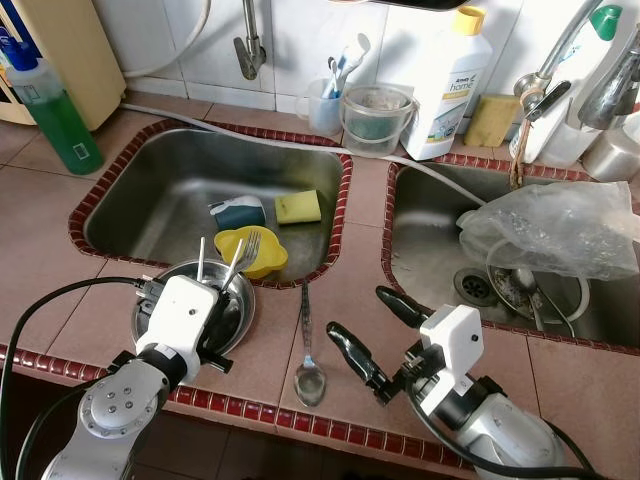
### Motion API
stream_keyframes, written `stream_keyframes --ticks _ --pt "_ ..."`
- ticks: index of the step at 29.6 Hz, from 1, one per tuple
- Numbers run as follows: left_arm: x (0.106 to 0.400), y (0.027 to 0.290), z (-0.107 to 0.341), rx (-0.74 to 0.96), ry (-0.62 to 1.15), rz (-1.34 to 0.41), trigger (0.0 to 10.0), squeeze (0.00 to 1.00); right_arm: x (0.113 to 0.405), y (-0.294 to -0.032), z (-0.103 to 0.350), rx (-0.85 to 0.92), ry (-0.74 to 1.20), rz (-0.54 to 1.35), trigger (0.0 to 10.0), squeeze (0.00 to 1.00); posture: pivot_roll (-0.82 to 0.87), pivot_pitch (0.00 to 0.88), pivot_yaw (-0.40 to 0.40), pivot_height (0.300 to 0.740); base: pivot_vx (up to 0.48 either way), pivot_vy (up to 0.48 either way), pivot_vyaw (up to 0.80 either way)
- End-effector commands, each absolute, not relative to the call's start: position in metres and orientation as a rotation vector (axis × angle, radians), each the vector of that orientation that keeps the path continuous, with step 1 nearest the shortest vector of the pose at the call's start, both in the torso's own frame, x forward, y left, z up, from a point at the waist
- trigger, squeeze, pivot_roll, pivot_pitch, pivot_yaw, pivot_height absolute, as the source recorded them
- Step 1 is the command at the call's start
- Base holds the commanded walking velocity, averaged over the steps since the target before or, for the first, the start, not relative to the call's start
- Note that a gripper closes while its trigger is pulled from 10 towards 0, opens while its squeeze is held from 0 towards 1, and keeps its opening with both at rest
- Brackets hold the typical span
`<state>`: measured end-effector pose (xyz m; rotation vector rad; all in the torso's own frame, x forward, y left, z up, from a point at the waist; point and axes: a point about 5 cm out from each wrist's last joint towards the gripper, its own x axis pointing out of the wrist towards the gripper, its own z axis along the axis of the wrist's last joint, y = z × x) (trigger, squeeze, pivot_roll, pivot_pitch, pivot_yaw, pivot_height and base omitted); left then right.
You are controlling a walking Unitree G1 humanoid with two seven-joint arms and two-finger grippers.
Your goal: Kitchen organization
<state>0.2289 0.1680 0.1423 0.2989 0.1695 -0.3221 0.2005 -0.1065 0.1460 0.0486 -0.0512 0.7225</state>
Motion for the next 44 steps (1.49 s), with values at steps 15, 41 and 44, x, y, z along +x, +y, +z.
stream_keyframes --ticks 15,41,44 --pt "0.239 0.168 0.165 0.216 0.108 -0.295 0.0 0.0 0.203 -0.108 0.146 0.039 -0.057 0.737 10.0 0.0 -0.05 0.119 -0.034 0.74 0.0 0.0 0.0" --pt "0.26 0.179 0.202 0.085 -0.198 -0.27 10.0 0.0 0.244 -0.132 0.178 0.075 -0.284 0.449 10.0 0.0 -0.06 0.074 -0.035 0.74 0.0 0.0 0.0" --pt "0.27 0.183 0.201 0.058 -0.214 -0.226 10.0 0.0 0.25 -0.13 0.179 0.069 -0.304 0.435 10.0 0.0 -0.07 0.066 -0.029 0.74 0.0 0.0 0.0"
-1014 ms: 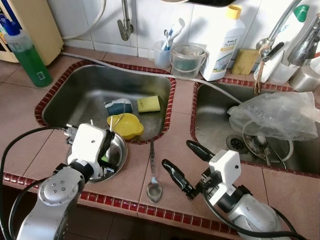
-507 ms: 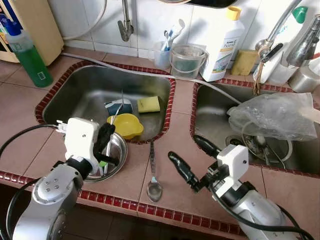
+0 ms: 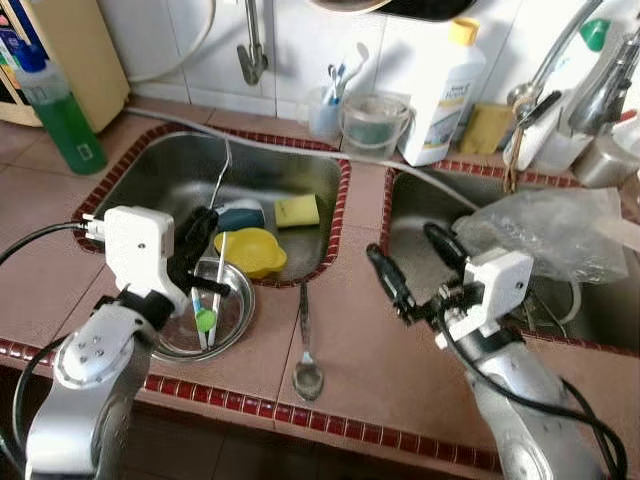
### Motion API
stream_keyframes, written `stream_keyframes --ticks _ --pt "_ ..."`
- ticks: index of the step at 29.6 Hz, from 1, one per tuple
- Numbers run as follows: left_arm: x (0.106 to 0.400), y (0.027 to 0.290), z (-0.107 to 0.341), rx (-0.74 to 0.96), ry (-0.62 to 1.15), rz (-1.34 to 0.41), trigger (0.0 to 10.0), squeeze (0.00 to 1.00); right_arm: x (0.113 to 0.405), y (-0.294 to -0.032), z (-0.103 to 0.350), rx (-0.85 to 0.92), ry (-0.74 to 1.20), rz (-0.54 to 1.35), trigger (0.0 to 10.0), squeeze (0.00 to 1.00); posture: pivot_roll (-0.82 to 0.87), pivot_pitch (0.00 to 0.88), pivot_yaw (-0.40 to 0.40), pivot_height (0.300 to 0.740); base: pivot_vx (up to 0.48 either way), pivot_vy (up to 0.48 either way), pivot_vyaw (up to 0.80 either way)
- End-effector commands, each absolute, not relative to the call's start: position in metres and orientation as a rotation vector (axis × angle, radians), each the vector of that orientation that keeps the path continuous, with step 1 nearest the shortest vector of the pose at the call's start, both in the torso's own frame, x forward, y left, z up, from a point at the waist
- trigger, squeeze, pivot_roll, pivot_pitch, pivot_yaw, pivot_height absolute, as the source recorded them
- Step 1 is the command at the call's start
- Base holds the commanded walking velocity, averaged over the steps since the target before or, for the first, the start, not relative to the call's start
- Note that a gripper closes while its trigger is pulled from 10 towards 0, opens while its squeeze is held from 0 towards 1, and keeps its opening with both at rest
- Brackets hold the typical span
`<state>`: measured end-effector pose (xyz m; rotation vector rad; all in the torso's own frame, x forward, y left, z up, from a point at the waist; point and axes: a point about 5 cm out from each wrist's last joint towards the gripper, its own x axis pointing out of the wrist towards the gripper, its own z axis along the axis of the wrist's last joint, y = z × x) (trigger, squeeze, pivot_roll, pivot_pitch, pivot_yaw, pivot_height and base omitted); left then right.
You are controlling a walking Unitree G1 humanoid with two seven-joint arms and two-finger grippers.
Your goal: Kitchen organization
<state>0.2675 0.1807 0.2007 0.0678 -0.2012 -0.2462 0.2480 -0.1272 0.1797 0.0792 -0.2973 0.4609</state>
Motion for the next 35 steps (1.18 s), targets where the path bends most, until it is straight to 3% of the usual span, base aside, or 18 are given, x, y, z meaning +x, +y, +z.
stream_keyframes --ticks 1,21,35 --pt "0.272 0.182 0.201 0.05 -0.216 -0.226 10.0 0.0 0.251 -0.13 0.18 0.067 -0.312 0.431 10.0 0.0 -0.07 0.064 -0.027 0.74 0.0 0.0 0.0" --pt "0.279 0.178 0.199 0.007 -0.23 -0.268 10.0 0.0 0.258 -0.13 0.183 0.061 -0.348 0.417 10.0 0.0 -0.07 0.059 -0.022 0.74 0.0 0.0 0.0" --pt "0.309 0.149 0.198 0.079 -0.185 -0.412 10.0 0.0 0.245 -0.118 0.176 0.083 -0.293 0.474 10.0 0.0 -0.11 0.074 0.004 0.74 0.0 0.0 0.0"
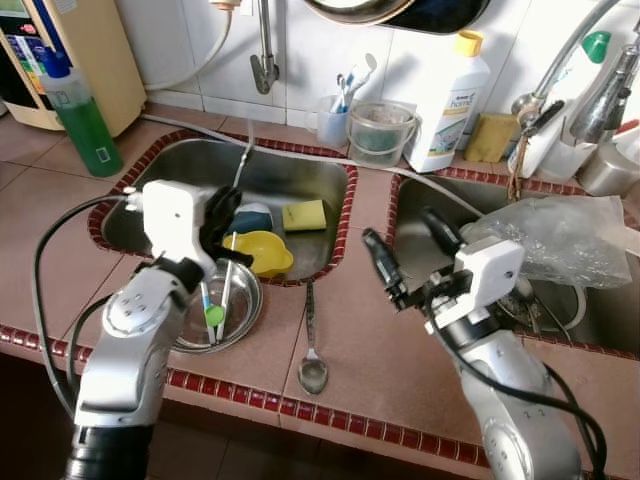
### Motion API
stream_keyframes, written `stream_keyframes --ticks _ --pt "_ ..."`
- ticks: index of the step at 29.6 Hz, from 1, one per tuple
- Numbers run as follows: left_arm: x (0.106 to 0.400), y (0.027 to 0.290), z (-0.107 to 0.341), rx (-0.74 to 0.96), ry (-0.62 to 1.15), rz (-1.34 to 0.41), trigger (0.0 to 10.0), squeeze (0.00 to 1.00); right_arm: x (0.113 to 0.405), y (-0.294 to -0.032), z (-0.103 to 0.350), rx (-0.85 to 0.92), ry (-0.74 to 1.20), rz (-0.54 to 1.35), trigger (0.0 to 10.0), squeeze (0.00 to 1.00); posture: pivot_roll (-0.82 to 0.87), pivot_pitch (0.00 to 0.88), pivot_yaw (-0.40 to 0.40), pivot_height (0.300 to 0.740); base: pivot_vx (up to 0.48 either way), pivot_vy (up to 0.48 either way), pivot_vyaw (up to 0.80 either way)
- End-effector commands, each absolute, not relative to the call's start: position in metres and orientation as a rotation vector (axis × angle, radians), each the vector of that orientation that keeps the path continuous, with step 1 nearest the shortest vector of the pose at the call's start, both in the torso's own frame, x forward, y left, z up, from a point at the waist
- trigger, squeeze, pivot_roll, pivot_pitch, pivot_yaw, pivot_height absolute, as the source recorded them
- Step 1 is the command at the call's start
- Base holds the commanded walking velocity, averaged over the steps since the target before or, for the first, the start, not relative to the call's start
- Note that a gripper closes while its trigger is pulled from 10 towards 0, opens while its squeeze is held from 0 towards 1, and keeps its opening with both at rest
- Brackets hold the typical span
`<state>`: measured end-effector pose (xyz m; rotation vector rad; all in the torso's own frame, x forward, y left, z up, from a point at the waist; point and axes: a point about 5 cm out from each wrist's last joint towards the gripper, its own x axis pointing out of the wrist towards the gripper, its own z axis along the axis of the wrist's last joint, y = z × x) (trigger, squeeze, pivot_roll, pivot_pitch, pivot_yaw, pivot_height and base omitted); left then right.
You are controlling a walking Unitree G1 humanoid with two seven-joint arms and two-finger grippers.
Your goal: Kitchen organization
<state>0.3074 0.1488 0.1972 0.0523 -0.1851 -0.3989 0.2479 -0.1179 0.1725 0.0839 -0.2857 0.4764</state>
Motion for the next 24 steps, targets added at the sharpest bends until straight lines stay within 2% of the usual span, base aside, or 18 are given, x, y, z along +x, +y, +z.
stream_keyframes --ticks 1,17,24 --pt "0.31 0.147 0.197 0.095 -0.179 -0.434 10.0 0.0 0.243 -0.118 0.174 0.081 -0.285 0.471 10.0 0.0 -0.12 0.08 0.01 0.74 0.0 0.0 0.0" --pt "0.325 0.134 0.19 0.203 -0.159 -0.517 10.0 0.0 0.232 -0.115 0.176 0.102 -0.265 0.49 10.0 0.0 -0.13 0.125 0.014 0.74 0.0 0.0 0.0" --pt "0.337 0.127 0.197 0.228 -0.181 -0.555 10.0 0.0 0.215 -0.111 0.166 0.111 -0.198 0.51 10.0 0.0 -0.15 0.155 0.025 0.74 0.0 0.0 0.0"
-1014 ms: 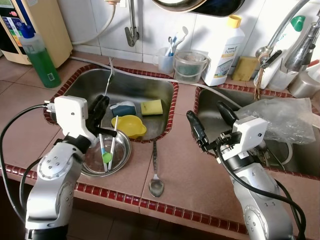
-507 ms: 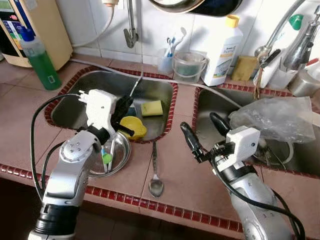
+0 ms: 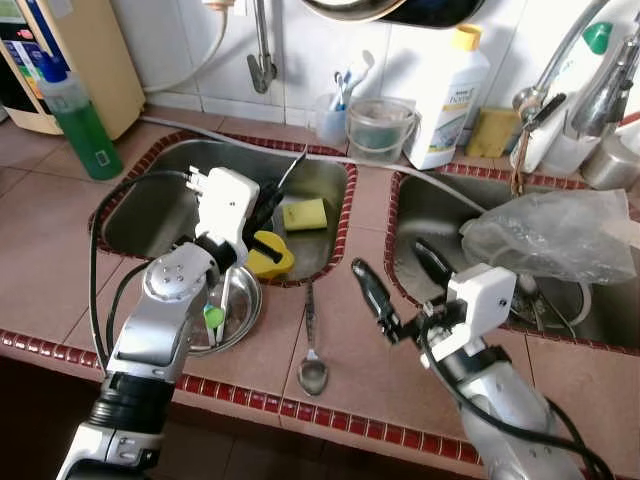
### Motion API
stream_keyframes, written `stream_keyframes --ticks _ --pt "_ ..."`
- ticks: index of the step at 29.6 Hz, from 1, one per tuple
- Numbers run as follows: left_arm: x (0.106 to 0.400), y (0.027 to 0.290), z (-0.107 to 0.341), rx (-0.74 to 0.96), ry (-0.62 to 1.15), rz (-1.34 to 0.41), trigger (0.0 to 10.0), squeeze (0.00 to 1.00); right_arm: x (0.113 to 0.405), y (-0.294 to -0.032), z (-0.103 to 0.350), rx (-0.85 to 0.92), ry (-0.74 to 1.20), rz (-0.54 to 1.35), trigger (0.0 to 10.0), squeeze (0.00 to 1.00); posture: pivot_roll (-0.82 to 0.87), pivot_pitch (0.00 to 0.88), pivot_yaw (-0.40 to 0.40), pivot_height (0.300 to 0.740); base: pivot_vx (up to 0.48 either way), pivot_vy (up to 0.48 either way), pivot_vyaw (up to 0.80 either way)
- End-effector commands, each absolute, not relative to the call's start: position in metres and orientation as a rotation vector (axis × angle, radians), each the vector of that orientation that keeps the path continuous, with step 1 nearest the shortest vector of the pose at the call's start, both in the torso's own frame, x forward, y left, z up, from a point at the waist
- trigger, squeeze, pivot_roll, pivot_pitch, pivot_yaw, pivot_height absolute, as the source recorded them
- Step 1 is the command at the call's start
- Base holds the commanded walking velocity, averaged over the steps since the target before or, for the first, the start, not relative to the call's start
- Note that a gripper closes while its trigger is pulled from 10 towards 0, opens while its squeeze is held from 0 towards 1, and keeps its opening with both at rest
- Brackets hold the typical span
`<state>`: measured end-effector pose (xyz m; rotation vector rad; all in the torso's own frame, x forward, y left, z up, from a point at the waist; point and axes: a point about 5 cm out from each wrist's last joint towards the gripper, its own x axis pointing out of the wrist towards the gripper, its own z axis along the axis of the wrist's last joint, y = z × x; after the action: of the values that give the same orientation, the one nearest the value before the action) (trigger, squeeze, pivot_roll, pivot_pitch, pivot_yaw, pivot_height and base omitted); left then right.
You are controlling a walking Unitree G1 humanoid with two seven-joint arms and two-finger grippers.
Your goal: Kitchen organization
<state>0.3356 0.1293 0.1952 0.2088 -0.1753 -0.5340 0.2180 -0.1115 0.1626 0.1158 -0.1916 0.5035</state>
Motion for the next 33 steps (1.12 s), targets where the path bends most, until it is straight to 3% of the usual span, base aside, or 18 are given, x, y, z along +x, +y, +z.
stream_keyframes --ticks 1,19,33 --pt "0.338 0.126 0.197 0.232 -0.184 -0.564 10.0 0.0 0.213 -0.111 0.165 0.111 -0.19 0.51 10.0 0.0 -0.15 0.158 0.026 0.74 0.0 0.0 0.0" --pt "0.356 0.113 0.201 0.287 -0.178 -0.665 10.0 0.0 0.164 -0.105 0.162 0.182 -0.083 0.509 10.0 0.0 -0.24 0.281 0.075 0.74 0.0 0.0 0.0" --pt "0.365 0.135 0.202 0.321 -0.149 -0.644 10.0 0.0 0.144 -0.11 0.167 0.17 -0.049 0.487 10.0 0.0 -0.26 0.302 0.073 0.74 0.0 0.0 0.0"
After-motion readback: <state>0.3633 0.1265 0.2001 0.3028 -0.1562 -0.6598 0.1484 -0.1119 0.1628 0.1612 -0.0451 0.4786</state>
